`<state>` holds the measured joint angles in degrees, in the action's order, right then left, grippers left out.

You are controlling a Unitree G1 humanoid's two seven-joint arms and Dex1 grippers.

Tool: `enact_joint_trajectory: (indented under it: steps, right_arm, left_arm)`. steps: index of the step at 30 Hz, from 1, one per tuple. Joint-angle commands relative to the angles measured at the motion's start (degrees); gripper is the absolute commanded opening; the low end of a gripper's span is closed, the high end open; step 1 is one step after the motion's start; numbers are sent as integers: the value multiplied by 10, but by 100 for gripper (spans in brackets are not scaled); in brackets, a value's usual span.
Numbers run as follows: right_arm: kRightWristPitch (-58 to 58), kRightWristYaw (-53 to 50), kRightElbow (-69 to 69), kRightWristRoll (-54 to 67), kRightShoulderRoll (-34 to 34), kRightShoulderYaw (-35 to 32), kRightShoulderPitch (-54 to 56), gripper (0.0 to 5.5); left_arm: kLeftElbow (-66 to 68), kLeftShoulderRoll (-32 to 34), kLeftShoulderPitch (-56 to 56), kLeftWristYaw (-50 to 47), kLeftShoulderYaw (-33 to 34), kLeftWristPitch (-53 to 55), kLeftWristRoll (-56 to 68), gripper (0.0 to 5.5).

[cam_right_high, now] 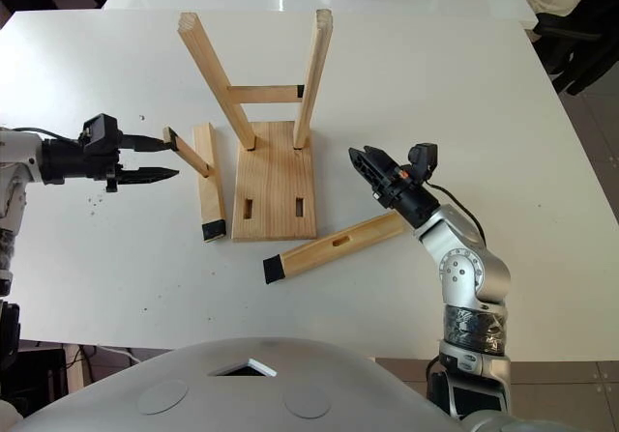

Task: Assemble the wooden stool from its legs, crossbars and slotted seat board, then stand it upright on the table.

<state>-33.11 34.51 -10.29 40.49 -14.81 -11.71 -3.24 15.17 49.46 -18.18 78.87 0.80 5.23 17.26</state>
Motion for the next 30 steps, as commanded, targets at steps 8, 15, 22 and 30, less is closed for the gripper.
enact_joint_trajectory:
  steps: [8,15,22,30]
  right_arm:
    - [7,-10,-9,8,-16,-39,-19,242]
    - [-14,-12,2,14,-45,-57,-6,242]
    - [-22,-2,45,-2,-59,-24,58,242]
    - [-11,1,51,-5,-55,-19,55,242]
  left_arm:
    - [-253,-106,150,-358,218,201,75,256]
    - [-427,-315,103,-689,253,289,106,256]
    - [-453,-492,69,-857,160,279,86,256]
    - [-479,-484,66,-857,132,274,78,256]
